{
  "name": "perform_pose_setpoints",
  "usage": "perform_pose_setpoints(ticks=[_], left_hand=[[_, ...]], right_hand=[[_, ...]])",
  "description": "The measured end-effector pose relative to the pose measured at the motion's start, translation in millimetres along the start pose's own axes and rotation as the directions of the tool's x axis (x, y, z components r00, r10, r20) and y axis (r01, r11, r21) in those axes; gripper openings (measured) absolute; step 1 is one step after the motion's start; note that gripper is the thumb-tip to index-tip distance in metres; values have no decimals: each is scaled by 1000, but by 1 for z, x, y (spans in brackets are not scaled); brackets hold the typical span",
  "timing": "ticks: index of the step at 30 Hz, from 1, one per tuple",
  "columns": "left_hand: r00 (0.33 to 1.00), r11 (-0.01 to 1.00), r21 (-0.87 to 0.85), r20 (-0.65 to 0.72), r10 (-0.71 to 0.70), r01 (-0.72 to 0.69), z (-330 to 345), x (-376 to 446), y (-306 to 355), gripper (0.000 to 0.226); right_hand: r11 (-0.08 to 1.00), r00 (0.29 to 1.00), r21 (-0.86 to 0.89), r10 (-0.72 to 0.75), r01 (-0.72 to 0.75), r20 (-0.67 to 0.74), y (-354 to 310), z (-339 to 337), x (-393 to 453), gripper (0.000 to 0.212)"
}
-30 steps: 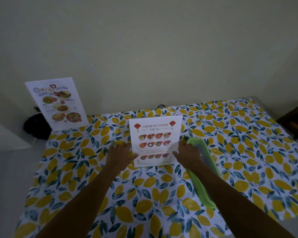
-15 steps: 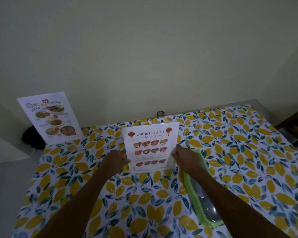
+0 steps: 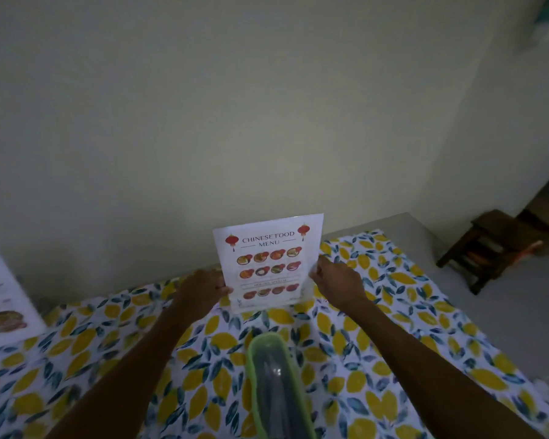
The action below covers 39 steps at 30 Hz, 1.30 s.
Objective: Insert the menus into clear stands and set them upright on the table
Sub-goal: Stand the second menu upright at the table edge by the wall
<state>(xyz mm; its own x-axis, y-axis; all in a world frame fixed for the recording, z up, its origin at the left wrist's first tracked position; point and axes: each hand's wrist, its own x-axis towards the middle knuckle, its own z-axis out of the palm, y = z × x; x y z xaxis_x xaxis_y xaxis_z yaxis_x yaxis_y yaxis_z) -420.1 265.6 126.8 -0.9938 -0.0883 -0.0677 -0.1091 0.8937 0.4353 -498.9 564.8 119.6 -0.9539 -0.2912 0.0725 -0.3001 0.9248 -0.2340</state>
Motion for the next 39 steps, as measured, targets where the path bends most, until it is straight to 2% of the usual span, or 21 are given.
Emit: perform_pose_setpoints(ticks=[5,10,13,17,27,35,39], left_hand=[[1000,1000,-21,0,-7,7,56,75,99,23],[1000,1000,7,-15,-6,6,123,142,185,31],[1000,997,74,17,4,-5,142,174,223,25],[995,996,15,-34,-93,93,143,214,267,22],[982,983,-17,-51,-182,181,174,303,286,26],[992,992,20,-35,-125,125,217,345,281,27],[988,989,-76,-71,-135,129,236,362,271,24]], right_hand=[[1000,999,-10,18,-18,-30,123,-21,54,32],[998,998,-28,54,-53,37,235,-34,108,32],[998,996,-33,63,-61,62,281,-37,138,32],[998,997,12,58,-59,52,323,-35,180,32],[999,999,31,37,-38,30,372,-12,260,30],[996,997,35,76,-77,33,405,24,295,28],[989,994,98,105,-108,40,416,44,303,25]])
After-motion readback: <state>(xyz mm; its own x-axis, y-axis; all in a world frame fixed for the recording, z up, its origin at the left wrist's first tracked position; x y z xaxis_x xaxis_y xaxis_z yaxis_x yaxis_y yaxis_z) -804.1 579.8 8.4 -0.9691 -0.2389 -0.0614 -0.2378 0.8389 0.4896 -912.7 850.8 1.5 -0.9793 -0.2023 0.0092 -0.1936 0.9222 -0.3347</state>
